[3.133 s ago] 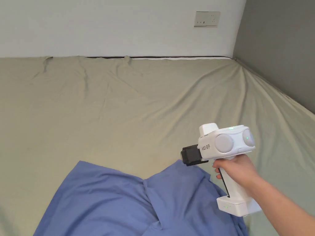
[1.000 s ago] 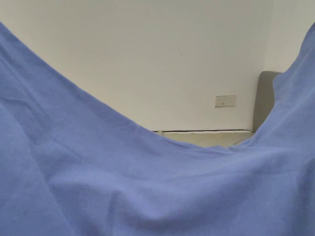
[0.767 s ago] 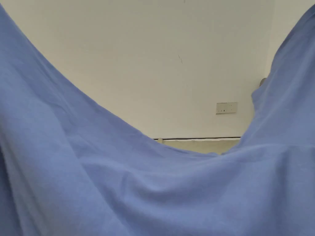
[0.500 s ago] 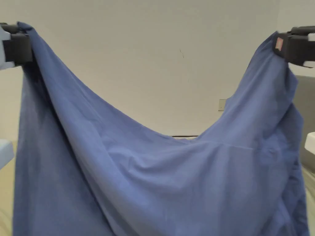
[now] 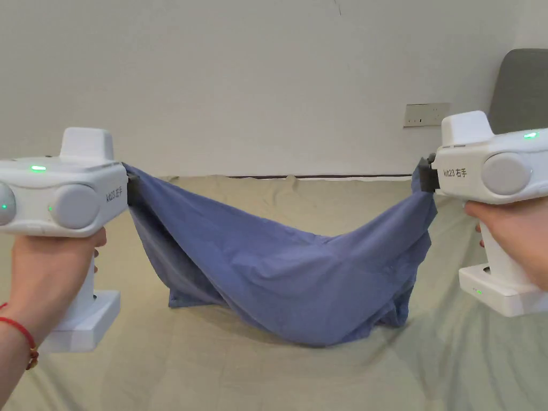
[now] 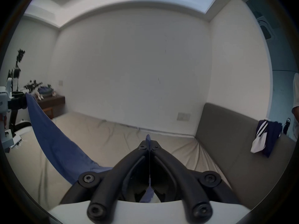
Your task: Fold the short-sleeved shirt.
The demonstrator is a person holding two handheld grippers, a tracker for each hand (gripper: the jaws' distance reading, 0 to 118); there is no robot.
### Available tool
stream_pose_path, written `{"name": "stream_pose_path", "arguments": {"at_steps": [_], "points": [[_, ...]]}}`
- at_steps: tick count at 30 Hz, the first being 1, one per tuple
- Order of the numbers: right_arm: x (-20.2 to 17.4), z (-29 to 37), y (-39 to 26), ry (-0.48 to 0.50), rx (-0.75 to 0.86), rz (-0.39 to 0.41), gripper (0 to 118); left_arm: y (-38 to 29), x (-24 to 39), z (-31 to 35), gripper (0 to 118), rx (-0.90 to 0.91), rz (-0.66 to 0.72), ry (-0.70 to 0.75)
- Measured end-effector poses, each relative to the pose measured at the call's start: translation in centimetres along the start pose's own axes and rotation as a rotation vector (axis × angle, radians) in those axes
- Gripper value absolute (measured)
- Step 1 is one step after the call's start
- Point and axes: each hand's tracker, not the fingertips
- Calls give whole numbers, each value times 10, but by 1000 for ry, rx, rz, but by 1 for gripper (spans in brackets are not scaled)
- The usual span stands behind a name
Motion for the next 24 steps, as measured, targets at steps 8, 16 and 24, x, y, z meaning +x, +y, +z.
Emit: {"name": "stream_pose_path", "arguments": {"at_steps": [8, 16, 24], "points": [[-16, -60, -110, 15, -183, -115, 0, -103, -7, -35, 0, -142, 112, -10], [-13, -11, -199, 39, -251, -174, 0, -179, -41, 15, 0, -199, 146, -30], [-10, 78, -256, 75, -277, -215, 0, -227, -58, 105, 0, -258, 128, -63]]}}
